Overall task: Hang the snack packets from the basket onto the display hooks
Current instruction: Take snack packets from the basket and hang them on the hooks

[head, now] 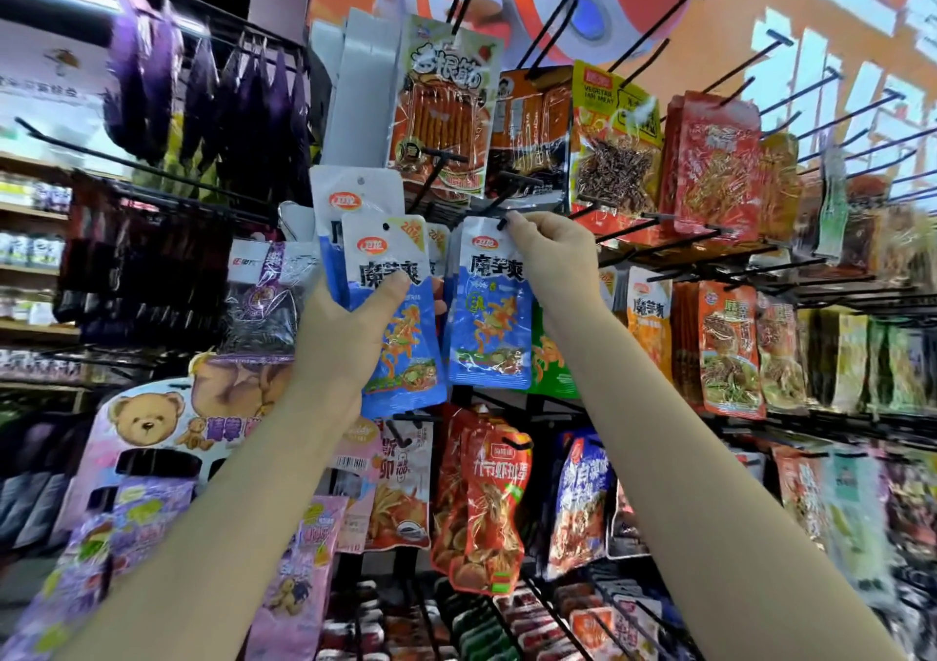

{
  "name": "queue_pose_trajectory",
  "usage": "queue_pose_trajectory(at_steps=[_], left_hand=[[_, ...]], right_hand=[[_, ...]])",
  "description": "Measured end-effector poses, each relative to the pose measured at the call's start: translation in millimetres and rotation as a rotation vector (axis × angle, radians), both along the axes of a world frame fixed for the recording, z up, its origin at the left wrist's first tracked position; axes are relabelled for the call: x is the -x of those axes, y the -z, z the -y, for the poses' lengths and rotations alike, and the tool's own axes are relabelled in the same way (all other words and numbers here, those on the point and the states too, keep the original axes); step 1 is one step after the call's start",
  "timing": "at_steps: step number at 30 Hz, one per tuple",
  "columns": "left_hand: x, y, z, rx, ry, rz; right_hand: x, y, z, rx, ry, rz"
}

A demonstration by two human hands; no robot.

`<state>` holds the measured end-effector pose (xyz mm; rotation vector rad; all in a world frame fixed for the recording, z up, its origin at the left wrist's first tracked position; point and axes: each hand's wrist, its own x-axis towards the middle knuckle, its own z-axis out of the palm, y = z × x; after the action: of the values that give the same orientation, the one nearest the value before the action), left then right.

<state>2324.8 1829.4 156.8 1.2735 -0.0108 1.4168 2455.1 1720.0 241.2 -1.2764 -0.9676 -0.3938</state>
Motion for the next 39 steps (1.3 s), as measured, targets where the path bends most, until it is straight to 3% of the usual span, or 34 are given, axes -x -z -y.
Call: queue_pose_trajectory(at_steps=[5,7,10,12,21,30,39], left_hand=[[6,-3,12,-0.110,-0.027,-0.081],[6,-5,17,-0.137,-0.019,-0.114],[2,-9,25,-0.186,0.018,-0.178],[-2,-10,30,-0.213,0.030,-0.205],[-11,-1,14,-0.092,0.092,-0.114],[-4,2,7,-0.037,-0.012,-0.097],[-2,2,6,-0.039,0.028,-0.094]], right_hand=[[10,6,14,-0.040,0.355,0.344],[21,10,26,-0.100,0.319,0.411],[32,14,34,0.125,0.033,0.367],[29,17,33,0.217,-0.016,0.337],[-2,14,25,0.115,-0.055,0.046],[4,-3,13,0.099,-0.023,0.075],[2,-2,0,0.009,-0.123,0.046]])
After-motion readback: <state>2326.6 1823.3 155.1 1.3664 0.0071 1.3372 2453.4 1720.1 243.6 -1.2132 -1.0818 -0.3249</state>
